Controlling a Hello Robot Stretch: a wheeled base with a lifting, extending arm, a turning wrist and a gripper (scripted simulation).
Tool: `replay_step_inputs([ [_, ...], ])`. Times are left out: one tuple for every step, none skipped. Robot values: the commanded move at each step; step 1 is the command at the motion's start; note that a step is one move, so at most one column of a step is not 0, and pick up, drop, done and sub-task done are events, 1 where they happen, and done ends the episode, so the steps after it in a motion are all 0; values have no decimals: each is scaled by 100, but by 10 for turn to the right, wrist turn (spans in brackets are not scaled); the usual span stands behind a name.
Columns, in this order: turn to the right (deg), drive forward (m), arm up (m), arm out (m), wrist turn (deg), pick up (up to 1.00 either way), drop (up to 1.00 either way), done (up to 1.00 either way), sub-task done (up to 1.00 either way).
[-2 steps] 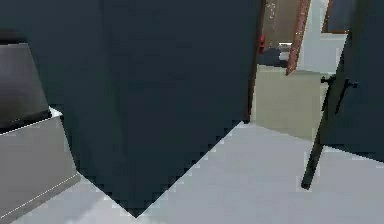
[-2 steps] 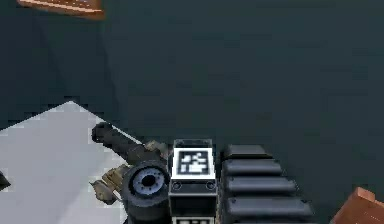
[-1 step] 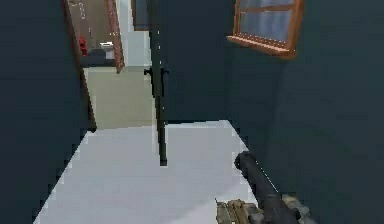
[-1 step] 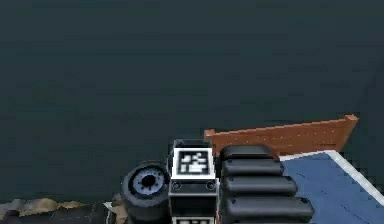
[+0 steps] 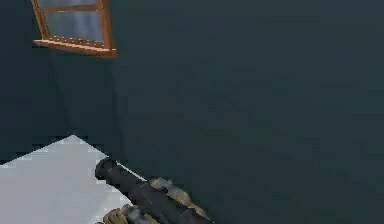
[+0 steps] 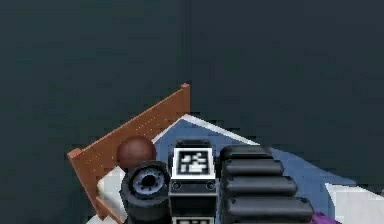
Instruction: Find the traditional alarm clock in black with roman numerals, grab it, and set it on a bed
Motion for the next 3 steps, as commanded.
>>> replay_step_inputs([
  [450, 0, 0, 0, 0, 0, 0, 0, 0],
  [90, 0, 0, 0, 0, 0, 0, 0, 0],
  [0, 0, 0, 48, 0, 0, 0, 0, 0],
])
